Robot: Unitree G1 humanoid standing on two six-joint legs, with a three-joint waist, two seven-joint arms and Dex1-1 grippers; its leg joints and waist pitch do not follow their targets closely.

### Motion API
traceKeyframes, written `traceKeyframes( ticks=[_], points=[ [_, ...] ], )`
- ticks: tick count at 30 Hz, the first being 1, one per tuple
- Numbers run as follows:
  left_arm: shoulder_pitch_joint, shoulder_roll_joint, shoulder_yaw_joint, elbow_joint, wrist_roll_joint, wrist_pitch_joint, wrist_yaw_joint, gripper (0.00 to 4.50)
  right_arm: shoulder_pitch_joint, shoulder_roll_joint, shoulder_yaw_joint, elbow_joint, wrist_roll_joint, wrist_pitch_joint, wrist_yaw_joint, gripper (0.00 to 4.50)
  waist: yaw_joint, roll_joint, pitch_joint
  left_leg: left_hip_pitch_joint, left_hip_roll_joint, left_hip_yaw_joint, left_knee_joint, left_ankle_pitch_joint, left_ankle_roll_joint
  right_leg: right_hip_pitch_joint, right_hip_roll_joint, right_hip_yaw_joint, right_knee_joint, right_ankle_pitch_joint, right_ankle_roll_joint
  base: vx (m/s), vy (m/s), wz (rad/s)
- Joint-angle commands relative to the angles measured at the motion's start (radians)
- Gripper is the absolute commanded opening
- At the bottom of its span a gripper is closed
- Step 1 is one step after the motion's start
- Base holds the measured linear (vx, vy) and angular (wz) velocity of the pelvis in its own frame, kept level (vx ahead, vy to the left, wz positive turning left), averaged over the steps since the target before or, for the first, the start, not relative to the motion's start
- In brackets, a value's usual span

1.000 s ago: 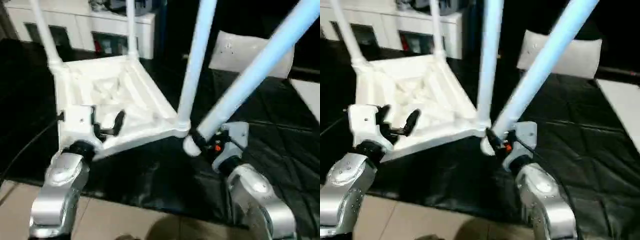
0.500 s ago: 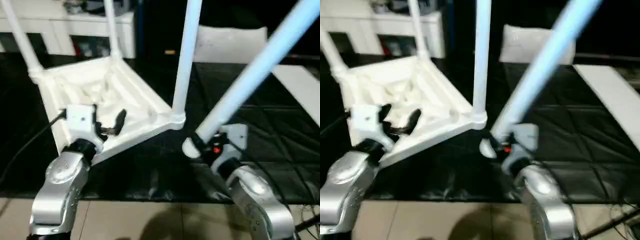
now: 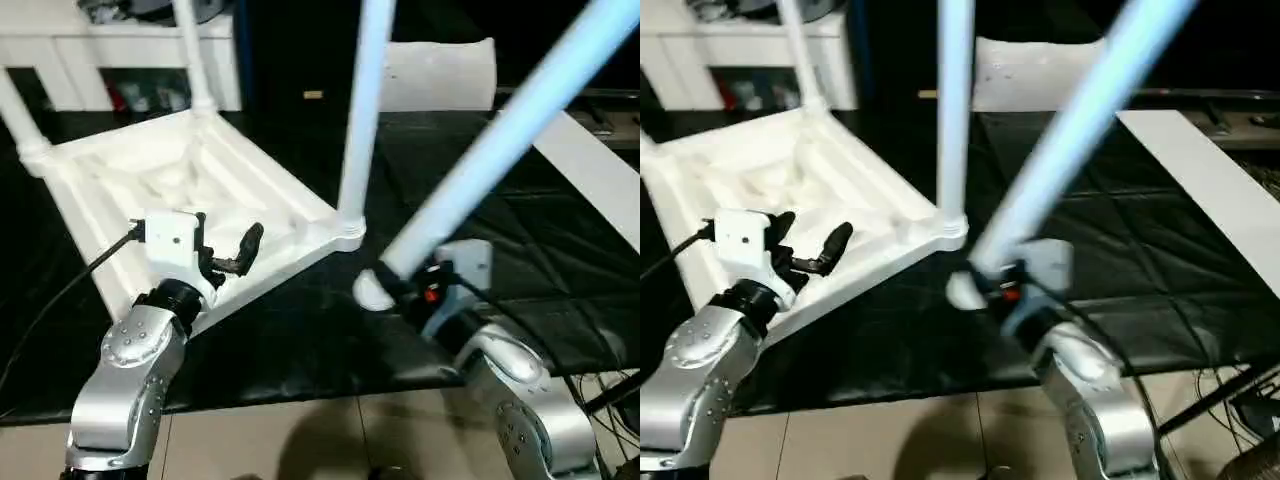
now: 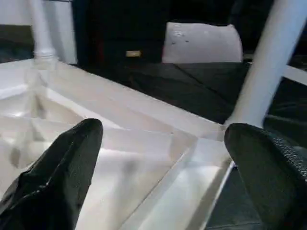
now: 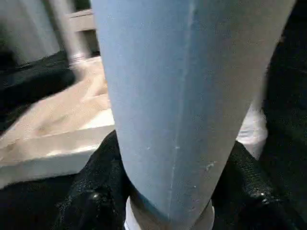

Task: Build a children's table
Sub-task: Move to table

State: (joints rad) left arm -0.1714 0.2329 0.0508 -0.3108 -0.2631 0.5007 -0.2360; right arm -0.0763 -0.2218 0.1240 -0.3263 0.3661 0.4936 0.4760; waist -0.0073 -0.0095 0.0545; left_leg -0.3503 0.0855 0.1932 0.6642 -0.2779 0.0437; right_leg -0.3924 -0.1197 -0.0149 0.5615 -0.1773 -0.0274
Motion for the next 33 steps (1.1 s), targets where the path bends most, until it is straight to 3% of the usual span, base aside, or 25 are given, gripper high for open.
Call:
traceKeyframes(
  ticks=[1,2,5,7,11,13,16,18,20,21,23,25,28,30,32,33],
  points=[
    [-0.053,0.010,-0.035,-0.033,-0.012,0.044,-0.025,4.50,-0.027,-0.018,0.017,-0.027,0.021,0.016,0.065,1.90,-0.005,0.004,-0.044,0.024,0.108,-0.071,-0.158,-0.374,-0.171,0.007,-0.016,0.016,-0.031,-0.236,-0.034,0.000,0.000,0.00],
    [-0.053,0.010,-0.035,-0.033,-0.012,0.044,-0.025,4.50,-0.027,-0.018,0.017,-0.027,0.021,0.016,0.065,1.90,-0.004,0.004,-0.043,0.020,0.109,-0.073,-0.157,-0.377,-0.163,0.009,-0.022,0.021,-0.034,-0.252,-0.036,-0.005,-0.051,0.02],
    [-0.143,0.009,-0.081,-0.024,-0.007,0.084,-0.050,4.50,-0.049,-0.025,0.038,-0.013,0.013,0.009,0.086,1.90,0.001,-0.014,-0.050,0.008,0.111,-0.072,-0.145,-0.288,-0.103,0.017,-0.040,0.033,-0.040,-0.246,-0.066,0.006,-0.063,0.02],
    [-0.212,-0.003,-0.126,-0.042,-0.031,0.113,-0.085,4.50,-0.068,-0.041,0.061,0.010,0.004,0.004,0.106,1.90,0.009,-0.012,-0.052,0.003,0.113,-0.068,-0.139,-0.216,-0.072,0.017,-0.041,0.034,-0.039,-0.205,-0.118,0.013,-0.071,0.04],
    [-0.248,-0.014,-0.175,-0.107,-0.098,0.167,-0.138,4.50,-0.088,-0.059,0.080,0.051,-0.041,-0.001,0.097,1.90,0.015,-0.020,-0.053,-0.007,0.114,-0.065,-0.130,-0.154,-0.032,0.026,-0.048,0.037,-0.035,-0.195,-0.172,0.028,-0.063,0.05],
    [-0.253,-0.015,-0.199,-0.140,-0.118,0.185,-0.156,4.50,-0.094,-0.050,0.073,0.066,-0.054,-0.010,0.080,1.90,0.017,-0.018,-0.055,-0.012,0.115,-0.065,-0.125,-0.083,0.001,0.031,-0.048,0.037,-0.029,-0.144,-0.208,0.033,-0.063,0.04],
    [-0.250,-0.025,-0.239,-0.191,-0.131,0.211,-0.164,4.50,-0.104,-0.048,0.064,0.094,-0.082,-0.028,0.048,1.90,0.017,-0.017,-0.060,-0.017,0.120,-0.064,-0.118,0.005,0.023,0.040,-0.042,0.031,-0.018,-0.071,-0.231,0.014,-0.062,-0.02],
    [-0.249,-0.022,-0.246,-0.191,-0.120,0.208,-0.164,4.50,-0.106,-0.049,0.065,0.099,-0.088,-0.031,0.044,1.90,0.017,-0.014,-0.061,-0.015,0.122,-0.063,-0.115,0.028,0.032,0.038,-0.038,0.030,-0.016,-0.051,-0.244,0.009,-0.026,-0.01],
    [-0.246,-0.016,-0.251,-0.192,-0.118,0.203,-0.173,4.50,-0.108,-0.057,0.068,0.099,-0.082,-0.011,0.043,1.90,0.018,-0.015,-0.060,-0.016,0.122,-0.060,-0.114,0.028,0.034,0.039,-0.033,0.029,-0.016,-0.053,-0.247,0.000,0.000,0.00],
    [-0.243,-0.020,-0.240,-0.184,-0.114,0.202,-0.159,4.50,-0.110,-0.054,0.063,0.098,-0.080,-0.016,0.043,1.90,0.019,-0.009,-0.057,-0.016,0.124,-0.061,-0.117,0.006,0.028,0.039,-0.034,0.028,-0.018,-0.079,-0.248,0.000,0.000,0.00],
    [-0.232,-0.022,-0.204,-0.145,-0.081,0.186,-0.113,4.50,-0.109,-0.036,0.041,0.097,-0.078,-0.035,0.024,1.90,0.017,-0.008,-0.055,-0.013,0.128,-0.059,-0.121,-0.051,0.006,0.037,-0.032,0.025,-0.025,-0.134,-0.241,0.000,0.000,0.00],
    [-0.211,-0.019,-0.144,-0.105,-0.047,0.167,-0.054,4.50,-0.099,-0.011,0.001,0.091,-0.067,-0.051,-0.009,1.90,0.015,-0.004,-0.053,-0.010,0.129,-0.058,-0.125,-0.107,-0.026,0.032,-0.029,0.022,-0.033,-0.192,-0.220,0.000,0.000,0.00],
    [-0.177,-0.015,-0.087,-0.079,-0.021,0.134,-0.007,4.50,-0.083,0.022,-0.046,0.077,-0.047,-0.065,-0.059,1.90,0.011,-0.003,-0.052,-0.015,0.128,-0.058,-0.129,-0.144,-0.050,0.033,-0.025,0.017,-0.037,-0.248,-0.183,0.000,0.000,0.00],
    [-0.134,-0.012,-0.028,-0.072,-0.024,0.095,0.006,4.50,-0.059,0.024,-0.066,0.041,-0.023,-0.026,-0.076,1.89,0.013,0.000,-0.052,-0.011,0.129,-0.058,-0.131,-0.158,-0.060,0.029,-0.024,0.016,-0.044,-0.276,-0.161,0.000,0.000,0.00],
    [-0.086,-0.020,0.027,-0.066,-0.026,0.058,0.026,4.50,-0.028,0.035,-0.079,0.019,-0.021,-0.007,-0.106,1.89,0.014,0.017,-0.052,-0.009,0.130,-0.058,-0.134,-0.171,-0.077,0.025,-0.019,0.015,-0.043,-0.269,-0.153,0.000,0.000,0.00],
    [-0.059,-0.022,0.048,-0.065,-0.029,0.045,0.030,4.50,-0.010,0.046,-0.090,0.011,-0.023,0.003,-0.128,1.89,0.010,0.010,-0.052,-0.014,0.130,-0.058,-0.135,-0.181,-0.082,0.027,-0.017,0.014,-0.043,-0.265,-0.147,0.000,0.000,0.00]
  ],
)
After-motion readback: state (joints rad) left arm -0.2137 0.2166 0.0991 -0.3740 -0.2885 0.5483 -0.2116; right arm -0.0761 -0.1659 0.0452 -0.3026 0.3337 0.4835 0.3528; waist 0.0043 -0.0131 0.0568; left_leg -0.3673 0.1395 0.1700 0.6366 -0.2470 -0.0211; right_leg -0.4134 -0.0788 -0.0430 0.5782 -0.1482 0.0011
